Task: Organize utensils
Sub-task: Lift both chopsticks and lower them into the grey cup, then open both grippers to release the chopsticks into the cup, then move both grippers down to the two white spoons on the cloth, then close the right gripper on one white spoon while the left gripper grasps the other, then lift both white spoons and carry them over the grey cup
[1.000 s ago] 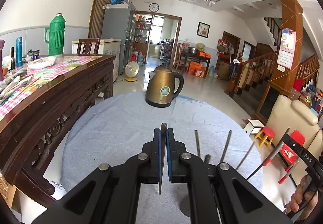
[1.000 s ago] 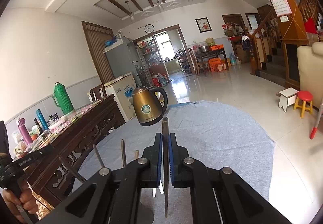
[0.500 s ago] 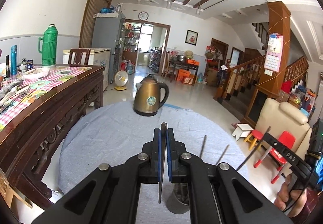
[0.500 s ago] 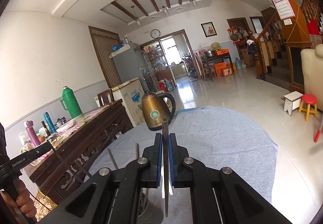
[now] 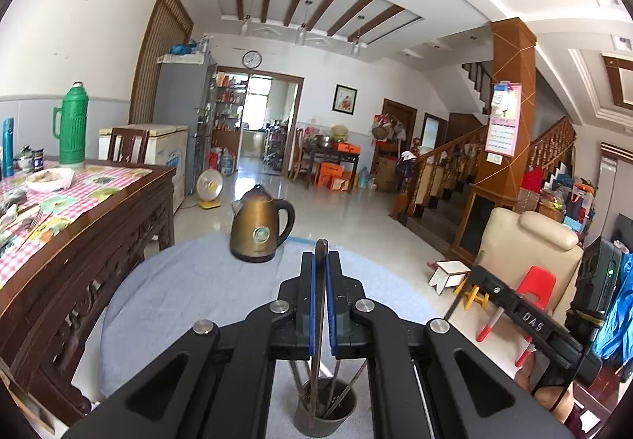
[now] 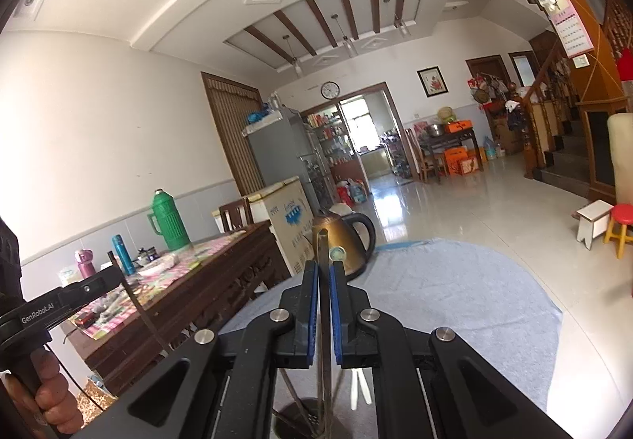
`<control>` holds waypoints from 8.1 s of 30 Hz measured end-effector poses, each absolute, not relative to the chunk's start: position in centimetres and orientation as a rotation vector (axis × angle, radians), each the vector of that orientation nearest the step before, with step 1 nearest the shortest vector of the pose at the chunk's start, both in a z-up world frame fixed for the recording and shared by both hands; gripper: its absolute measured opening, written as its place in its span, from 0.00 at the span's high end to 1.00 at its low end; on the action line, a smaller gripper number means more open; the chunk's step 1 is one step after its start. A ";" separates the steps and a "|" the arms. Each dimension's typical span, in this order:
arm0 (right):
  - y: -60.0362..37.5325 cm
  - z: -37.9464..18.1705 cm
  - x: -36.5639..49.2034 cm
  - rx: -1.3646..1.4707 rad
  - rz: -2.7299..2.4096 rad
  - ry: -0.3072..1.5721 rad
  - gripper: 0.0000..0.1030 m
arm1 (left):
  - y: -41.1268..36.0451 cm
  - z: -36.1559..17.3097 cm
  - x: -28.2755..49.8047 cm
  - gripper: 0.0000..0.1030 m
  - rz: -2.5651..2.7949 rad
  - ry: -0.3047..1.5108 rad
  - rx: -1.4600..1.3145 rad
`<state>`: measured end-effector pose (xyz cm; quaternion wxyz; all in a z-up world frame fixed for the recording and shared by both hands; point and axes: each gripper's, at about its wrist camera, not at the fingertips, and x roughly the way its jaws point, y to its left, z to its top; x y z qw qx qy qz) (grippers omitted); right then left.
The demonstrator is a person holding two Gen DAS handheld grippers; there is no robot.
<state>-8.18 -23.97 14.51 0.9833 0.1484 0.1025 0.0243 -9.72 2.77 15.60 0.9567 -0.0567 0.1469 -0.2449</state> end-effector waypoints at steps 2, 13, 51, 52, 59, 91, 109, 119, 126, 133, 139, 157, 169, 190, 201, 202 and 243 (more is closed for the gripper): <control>-23.4 14.7 -8.0 0.291 0.057 0.194 0.93 | 2.3 15.9 -9.6 0.95 -0.502 0.291 -0.114; -19.6 13.5 -5.5 0.225 0.068 0.206 0.93 | 0.7 15.0 -7.2 0.95 -0.502 0.317 -0.127; -23.6 9.1 -5.3 0.408 -0.004 0.287 0.65 | 5.4 11.8 -5.6 0.53 -0.437 0.387 -0.253; -24.3 8.8 -5.3 0.427 -0.020 0.289 0.65 | 5.8 11.7 -5.3 0.51 -0.425 0.387 -0.258; -27.7 7.0 -4.0 0.498 -0.091 0.335 0.65 | 8.7 9.2 -2.2 0.42 -0.254 0.441 -0.265; -25.6 -11.6 14.3 0.255 0.291 1.067 0.68 | -0.9 -9.8 16.1 0.42 -0.406 0.999 -0.075; -28.5 -12.0 13.8 0.294 0.177 0.982 0.99 | -8.2 -13.1 18.2 0.42 -0.592 1.054 -0.136; -26.8 -12.7 14.1 0.333 0.275 0.965 0.98 | -9.2 -13.1 15.9 0.39 -0.672 1.002 -0.049; -26.3 -13.2 14.3 0.357 0.324 0.967 0.98 | -9.1 -13.2 16.2 0.38 -0.654 0.984 -0.078; -26.0 -13.5 13.7 0.353 0.391 0.978 0.98 | -9.9 -13.5 15.6 0.41 -0.629 0.931 -0.019; -26.2 -13.6 13.9 0.344 0.370 0.975 0.99 | -8.8 -13.5 15.2 0.61 -0.630 0.922 0.032; -25.4 -13.0 15.3 0.288 0.348 0.984 0.71 | -5.5 -12.0 15.2 0.65 -0.593 0.919 0.010; -24.2 -12.4 15.0 -0.045 0.198 0.963 0.91 | -8.5 -13.2 16.4 0.52 -0.563 0.956 -0.020; -23.7 -11.9 23.8 -0.034 0.199 1.070 0.72 | -5.8 -11.9 16.9 0.99 -0.557 0.890 0.072; -29.6 -10.0 17.4 0.272 0.101 0.919 0.72 | -6.2 -12.4 18.5 0.54 -0.519 0.930 -0.065; -29.9 -9.9 16.7 0.296 0.093 0.904 0.72 | -6.4 -12.7 18.7 0.54 -0.517 0.939 -0.085; -27.3 3.2 -4.5 0.477 0.213 0.366 0.72 | 4.1 0.6 -2.4 0.75 -0.387 0.479 -0.196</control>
